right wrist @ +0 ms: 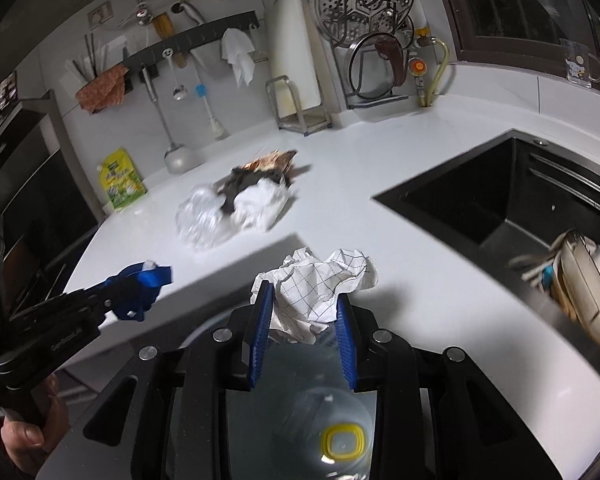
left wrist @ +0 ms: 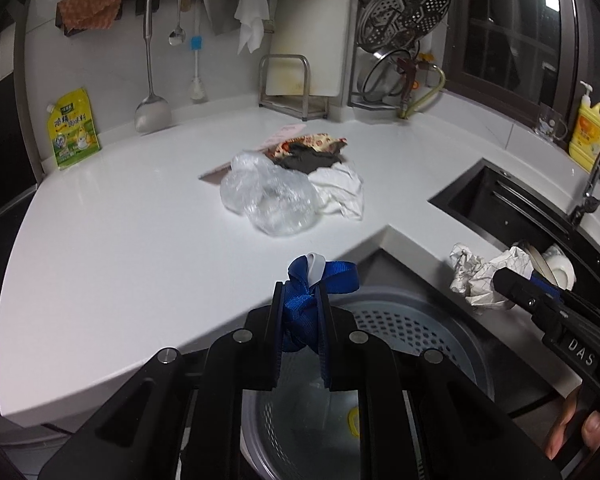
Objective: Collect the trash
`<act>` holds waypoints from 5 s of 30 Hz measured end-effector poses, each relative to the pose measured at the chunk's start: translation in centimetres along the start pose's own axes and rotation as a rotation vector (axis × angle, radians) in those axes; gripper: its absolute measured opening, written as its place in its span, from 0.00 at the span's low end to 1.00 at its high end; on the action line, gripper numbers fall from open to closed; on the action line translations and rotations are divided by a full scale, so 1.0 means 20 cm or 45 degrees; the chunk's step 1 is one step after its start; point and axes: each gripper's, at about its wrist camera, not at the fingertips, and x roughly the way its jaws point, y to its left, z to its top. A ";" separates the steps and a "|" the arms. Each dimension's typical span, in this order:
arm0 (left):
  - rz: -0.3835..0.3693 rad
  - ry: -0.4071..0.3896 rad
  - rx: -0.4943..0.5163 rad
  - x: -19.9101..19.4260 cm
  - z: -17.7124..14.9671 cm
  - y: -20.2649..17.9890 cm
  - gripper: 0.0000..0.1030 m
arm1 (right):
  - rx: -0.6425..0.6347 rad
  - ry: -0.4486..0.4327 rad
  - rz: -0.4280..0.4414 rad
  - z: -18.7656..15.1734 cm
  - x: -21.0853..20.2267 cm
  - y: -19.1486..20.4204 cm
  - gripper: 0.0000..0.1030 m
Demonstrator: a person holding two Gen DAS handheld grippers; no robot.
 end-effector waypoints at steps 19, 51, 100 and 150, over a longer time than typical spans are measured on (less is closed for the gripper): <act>-0.052 0.159 0.067 0.04 -0.30 -0.13 0.14 | 0.018 0.194 0.055 -0.37 -0.03 0.02 0.28; -0.080 0.330 0.027 0.20 -0.43 -0.08 0.18 | 0.028 0.328 0.051 -0.47 0.12 0.00 0.30; -0.066 0.235 -0.020 0.12 -0.36 -0.02 0.73 | 0.063 0.250 0.030 -0.42 0.03 -0.02 0.52; 0.043 0.014 -0.141 0.10 0.02 0.31 0.92 | -0.059 0.149 0.036 -0.06 0.18 0.08 0.64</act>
